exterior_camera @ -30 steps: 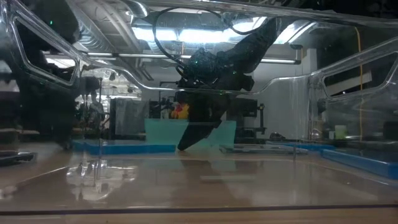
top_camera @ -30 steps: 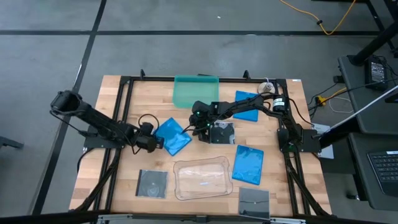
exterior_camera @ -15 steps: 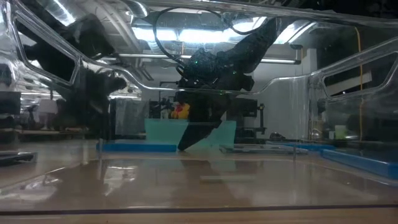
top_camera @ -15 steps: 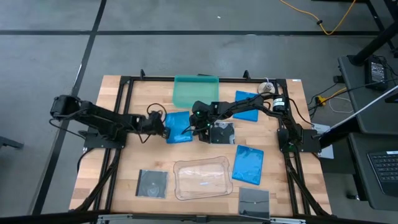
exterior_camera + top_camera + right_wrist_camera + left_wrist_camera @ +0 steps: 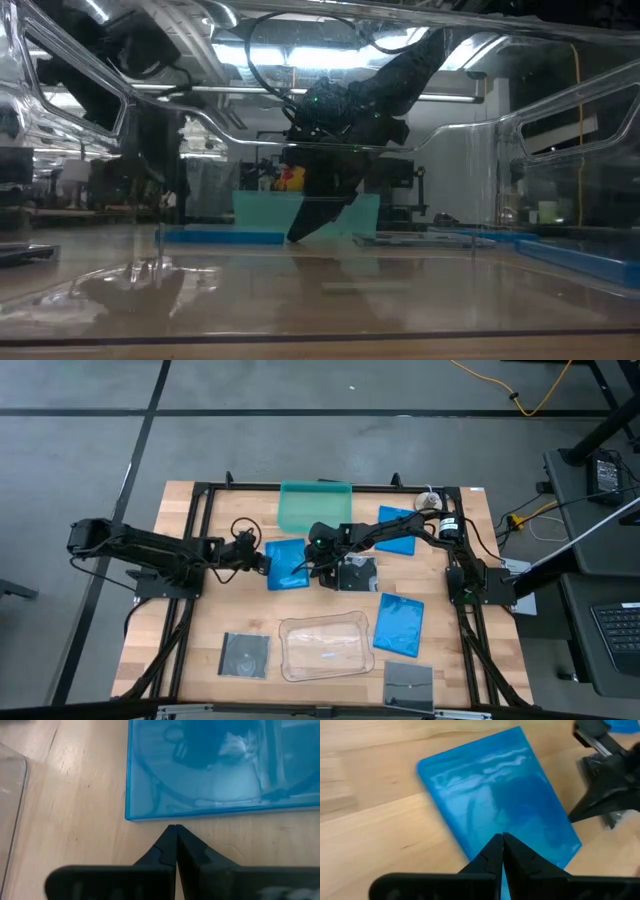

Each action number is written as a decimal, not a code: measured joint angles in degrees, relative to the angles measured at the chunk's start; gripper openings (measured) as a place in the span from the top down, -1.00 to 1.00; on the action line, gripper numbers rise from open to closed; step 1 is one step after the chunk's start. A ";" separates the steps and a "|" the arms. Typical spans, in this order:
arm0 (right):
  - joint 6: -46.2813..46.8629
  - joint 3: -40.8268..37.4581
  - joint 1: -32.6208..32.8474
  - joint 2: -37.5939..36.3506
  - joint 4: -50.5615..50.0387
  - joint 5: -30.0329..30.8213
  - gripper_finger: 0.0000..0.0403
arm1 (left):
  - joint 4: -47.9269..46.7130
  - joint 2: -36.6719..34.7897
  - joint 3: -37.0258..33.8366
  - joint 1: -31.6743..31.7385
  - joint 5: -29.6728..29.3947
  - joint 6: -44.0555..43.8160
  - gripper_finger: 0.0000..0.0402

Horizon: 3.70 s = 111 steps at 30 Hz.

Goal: Pick & place jewel cases by type
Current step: Put the middle left blue CD case into the green bin

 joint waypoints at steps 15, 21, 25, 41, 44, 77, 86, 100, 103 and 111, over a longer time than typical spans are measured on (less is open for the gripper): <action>-0.24 -0.07 -2.87 -0.02 -0.58 1.00 0.98 | -3.36 0.48 0.04 8.86 7.86 6.81 0.33; -0.55 -0.09 -3.44 -0.07 -0.30 2.72 0.99 | 0.28 5.80 0.06 13.32 8.97 8.06 0.05; -0.61 -0.09 -3.51 -0.04 -0.01 3.00 0.99 | 6.94 11.57 0.07 15.45 11.49 9.20 -0.01; -3.43 -0.15 -3.71 -0.07 -0.23 2.82 0.99 | 25.06 22.90 0.09 15.99 14.47 6.29 0.01; -3.43 -0.15 -4.08 -0.04 -0.19 2.46 0.99 | 25.57 22.61 -0.02 15.99 15.36 5.47 0.01; -3.12 -0.13 -5.58 0.11 1.64 2.46 0.98 | 23.45 14.86 0.57 9.51 18.19 0.73 0.10; -1.89 -0.14 -5.58 -0.46 0.68 1.94 0.98 | 24.15 14.31 0.57 9.21 20.30 -1.02 0.69; -3.01 -0.28 -5.67 -14.82 -11.88 10.45 0.98 | 30.41 4.73 0.50 6.90 18.66 2.20 0.94; -2.11 -0.20 -5.67 -17.99 -14.21 11.56 0.98 | 29.79 1.63 0.51 5.63 17.63 2.58 0.94; 0.32 -0.22 -4.77 -22.72 -15.66 14.04 0.98 | 29.46 -3.48 0.50 2.66 13.71 8.96 0.94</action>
